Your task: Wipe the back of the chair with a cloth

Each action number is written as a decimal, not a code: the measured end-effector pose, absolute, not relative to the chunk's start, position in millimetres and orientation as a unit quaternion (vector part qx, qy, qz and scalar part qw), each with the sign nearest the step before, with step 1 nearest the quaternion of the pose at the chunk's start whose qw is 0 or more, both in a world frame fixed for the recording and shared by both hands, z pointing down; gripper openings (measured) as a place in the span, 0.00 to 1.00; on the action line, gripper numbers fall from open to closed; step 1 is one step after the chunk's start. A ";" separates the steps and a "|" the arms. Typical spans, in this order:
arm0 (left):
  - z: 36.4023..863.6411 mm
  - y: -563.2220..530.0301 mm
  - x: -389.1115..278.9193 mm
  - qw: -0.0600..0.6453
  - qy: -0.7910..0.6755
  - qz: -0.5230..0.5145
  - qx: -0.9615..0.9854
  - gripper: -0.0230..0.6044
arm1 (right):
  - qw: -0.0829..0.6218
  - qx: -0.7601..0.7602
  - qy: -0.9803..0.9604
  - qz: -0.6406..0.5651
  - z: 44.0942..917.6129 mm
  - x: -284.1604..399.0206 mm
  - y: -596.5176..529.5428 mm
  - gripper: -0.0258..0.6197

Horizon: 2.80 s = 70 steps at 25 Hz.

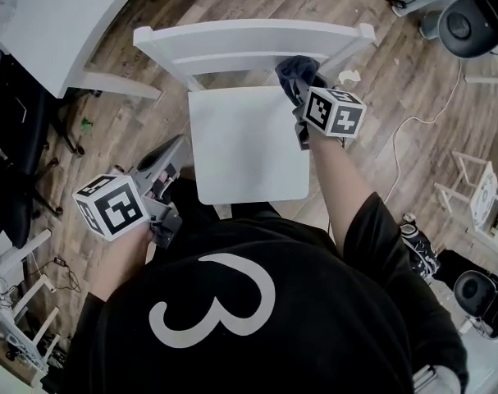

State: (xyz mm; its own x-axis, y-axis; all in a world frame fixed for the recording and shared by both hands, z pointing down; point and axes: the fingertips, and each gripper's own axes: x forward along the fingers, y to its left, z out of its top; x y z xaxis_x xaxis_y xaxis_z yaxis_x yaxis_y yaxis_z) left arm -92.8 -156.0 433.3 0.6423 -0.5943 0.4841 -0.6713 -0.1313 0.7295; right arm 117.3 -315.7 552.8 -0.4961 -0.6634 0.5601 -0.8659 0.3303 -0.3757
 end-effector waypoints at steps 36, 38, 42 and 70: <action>243.7 40.7 -66.3 0.303 -0.308 -0.024 0.902 0.06 | -0.019 0.247 -0.933 0.262 269.2 42.1 21.5 0.12; 227.1 71.3 -69.3 0.291 -0.296 -0.034 0.909 0.06 | -0.028 0.246 -0.935 0.255 252.9 34.1 60.1 0.12; 206.7 121.9 -68.8 0.282 -0.277 -0.048 0.917 0.06 | -0.030 0.251 -0.936 0.245 233.4 29.0 121.6 0.12; 158.3 198.9 -39.0 0.243 -0.256 -0.068 0.933 0.06 | -0.086 0.246 -0.937 0.232 183.3 43.1 195.3 0.12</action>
